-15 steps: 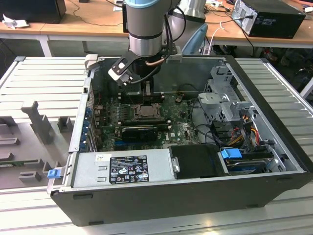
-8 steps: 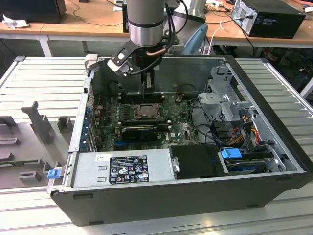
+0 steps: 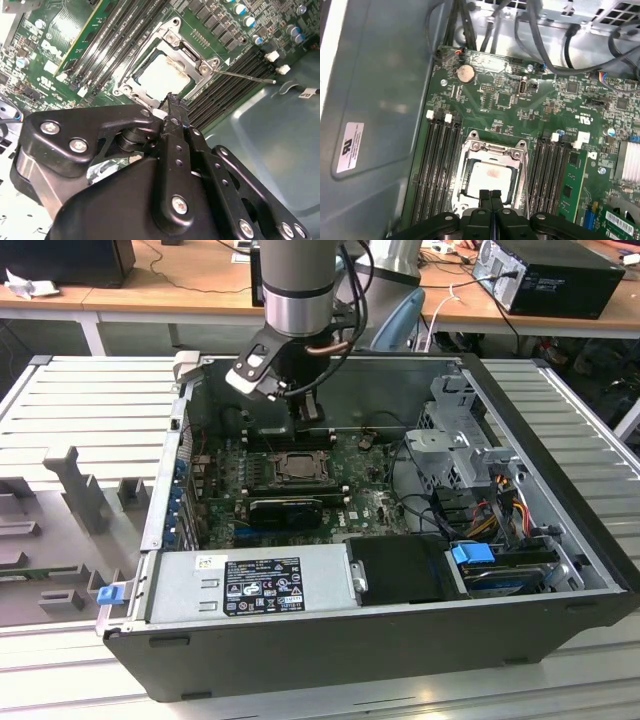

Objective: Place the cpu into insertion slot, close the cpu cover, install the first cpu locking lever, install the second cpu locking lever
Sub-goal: 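Install the first cpu locking lever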

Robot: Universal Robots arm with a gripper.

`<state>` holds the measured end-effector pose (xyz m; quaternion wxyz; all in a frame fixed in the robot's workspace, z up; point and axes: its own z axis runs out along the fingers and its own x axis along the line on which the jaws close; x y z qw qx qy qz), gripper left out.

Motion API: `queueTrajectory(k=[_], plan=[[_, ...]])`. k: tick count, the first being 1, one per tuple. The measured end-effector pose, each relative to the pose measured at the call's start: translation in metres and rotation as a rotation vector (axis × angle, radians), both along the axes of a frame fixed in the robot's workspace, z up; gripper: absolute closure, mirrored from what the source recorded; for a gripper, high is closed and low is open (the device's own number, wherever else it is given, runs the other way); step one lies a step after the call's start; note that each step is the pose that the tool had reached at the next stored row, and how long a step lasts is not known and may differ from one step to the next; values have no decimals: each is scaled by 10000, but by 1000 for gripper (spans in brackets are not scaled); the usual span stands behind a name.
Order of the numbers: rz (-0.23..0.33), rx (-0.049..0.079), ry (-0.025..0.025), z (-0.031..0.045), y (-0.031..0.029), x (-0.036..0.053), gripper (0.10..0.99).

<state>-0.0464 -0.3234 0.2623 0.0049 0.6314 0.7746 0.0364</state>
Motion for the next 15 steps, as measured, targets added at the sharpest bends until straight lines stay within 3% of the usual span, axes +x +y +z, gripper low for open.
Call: queueTrajectory(k=[5,10,15], plan=[[354,1,0,-4,1,1,980],[1256,1,0,-8,0,1,980],[1816,1,0,-11,0,1,980]])
